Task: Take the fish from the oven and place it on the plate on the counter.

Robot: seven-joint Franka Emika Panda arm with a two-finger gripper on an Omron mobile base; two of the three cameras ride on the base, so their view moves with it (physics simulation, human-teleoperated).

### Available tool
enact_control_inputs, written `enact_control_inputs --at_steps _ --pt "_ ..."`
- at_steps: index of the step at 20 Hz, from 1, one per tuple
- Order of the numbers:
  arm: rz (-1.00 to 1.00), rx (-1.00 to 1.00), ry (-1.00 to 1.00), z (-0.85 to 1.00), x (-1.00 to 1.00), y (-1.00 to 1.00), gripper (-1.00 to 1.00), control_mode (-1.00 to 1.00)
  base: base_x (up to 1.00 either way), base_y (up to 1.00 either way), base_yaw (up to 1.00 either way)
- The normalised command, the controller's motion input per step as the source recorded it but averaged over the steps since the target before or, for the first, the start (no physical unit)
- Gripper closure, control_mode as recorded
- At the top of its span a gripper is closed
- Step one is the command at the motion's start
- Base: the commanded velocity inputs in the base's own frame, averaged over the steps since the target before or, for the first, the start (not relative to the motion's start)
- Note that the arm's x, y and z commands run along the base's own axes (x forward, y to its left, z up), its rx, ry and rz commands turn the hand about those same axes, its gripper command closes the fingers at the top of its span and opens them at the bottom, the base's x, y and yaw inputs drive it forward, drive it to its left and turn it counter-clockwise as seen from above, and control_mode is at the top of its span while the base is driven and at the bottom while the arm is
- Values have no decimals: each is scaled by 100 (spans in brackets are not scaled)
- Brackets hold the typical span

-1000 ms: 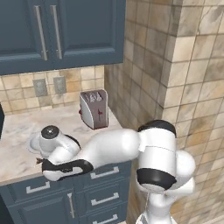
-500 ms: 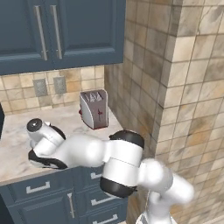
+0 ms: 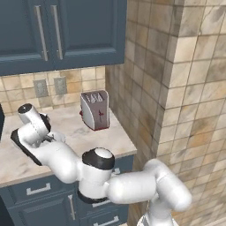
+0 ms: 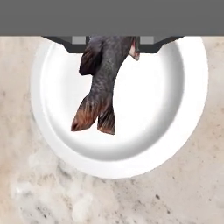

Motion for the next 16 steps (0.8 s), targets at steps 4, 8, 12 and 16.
enact_control_inputs --at_steps 4,8,12,16 --pt "-8 17 6 -29 5 0 100 -100 0 0 0" --pt "-1 14 0 -55 -1 0 100 -100 0 0 0" --pt "1 9 -11 -72 1 -13 100 -100 0 0 0" --pt "11 9 -31 -51 10 -20 100 -100 0 0 0"
